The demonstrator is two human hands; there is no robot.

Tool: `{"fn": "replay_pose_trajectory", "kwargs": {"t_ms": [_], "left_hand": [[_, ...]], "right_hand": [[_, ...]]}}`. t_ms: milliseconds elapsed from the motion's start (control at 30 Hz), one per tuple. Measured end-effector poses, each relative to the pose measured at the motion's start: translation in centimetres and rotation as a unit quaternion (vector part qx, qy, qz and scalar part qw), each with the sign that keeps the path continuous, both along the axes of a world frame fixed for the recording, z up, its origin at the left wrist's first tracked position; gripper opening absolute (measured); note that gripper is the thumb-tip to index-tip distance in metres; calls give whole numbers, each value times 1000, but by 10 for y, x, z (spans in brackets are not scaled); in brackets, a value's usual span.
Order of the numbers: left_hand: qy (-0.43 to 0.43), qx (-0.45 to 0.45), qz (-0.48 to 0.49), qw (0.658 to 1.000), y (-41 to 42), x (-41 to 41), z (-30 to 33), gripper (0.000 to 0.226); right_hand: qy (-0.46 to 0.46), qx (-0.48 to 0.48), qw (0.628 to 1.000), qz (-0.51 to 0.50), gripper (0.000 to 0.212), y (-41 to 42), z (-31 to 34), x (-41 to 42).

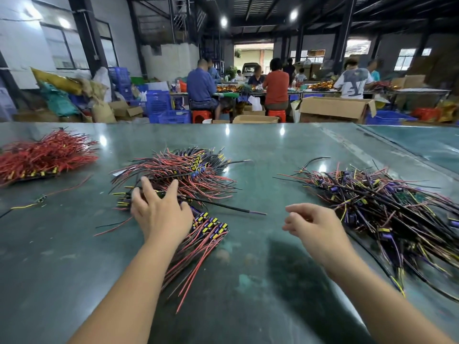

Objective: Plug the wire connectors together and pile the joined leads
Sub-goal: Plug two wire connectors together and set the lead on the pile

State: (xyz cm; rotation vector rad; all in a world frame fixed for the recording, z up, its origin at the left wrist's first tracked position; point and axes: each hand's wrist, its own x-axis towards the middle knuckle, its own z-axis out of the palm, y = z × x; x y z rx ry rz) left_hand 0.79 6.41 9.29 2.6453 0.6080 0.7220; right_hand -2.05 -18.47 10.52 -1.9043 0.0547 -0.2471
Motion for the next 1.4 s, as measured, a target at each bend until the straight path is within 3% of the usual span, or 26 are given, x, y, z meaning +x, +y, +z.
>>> {"fn": "replay_pose_trajectory", "kwargs": {"t_ms": [133,300,433,533,667,767,833,967,1100,1167,1267,1333,1400], "left_hand": [[51,-43,11,998,20,4,2,42],[-82,-65,2,994,18,4,5,22],[-206,-148,-66,965,12,1,13,18],[-277,-221,-178,918,0,-3,22,24],[-332,-301,-335,829,-25,-18,31,35],[-337,-346,-422,767,-40,-28,34,32],[-326,-362,-468,737,-48,-32,34,31],[-276,-287,-530,749,-60,-40,28,31],[-259,-119,-512,810,-62,-39,24,48],[-271,-97,-466,837,-63,-39,22,48],[-265,-212,-410,846,-66,-41,22,11],[-182,-367,-410,815,-70,-41,24,30],[-112,-487,-412,762,-73,-42,25,33]], "right_hand": [[-17,-53,998,33,30,9,-10,-5],[-32,-63,997,41,33,10,-14,-6],[-37,-62,996,52,33,10,-13,-7],[-26,-49,995,86,27,11,-11,-9],[22,-9,978,206,10,16,-6,-19],[55,112,955,269,49,25,0,-26],[46,231,935,267,59,30,9,-27],[17,414,879,236,52,31,23,-28],[-29,462,867,184,19,30,23,-30],[-52,478,864,150,14,29,22,-28],[-73,494,855,138,10,27,25,-27],[-71,491,856,146,11,27,25,-28],[-62,474,864,155,12,28,22,-29]]}}
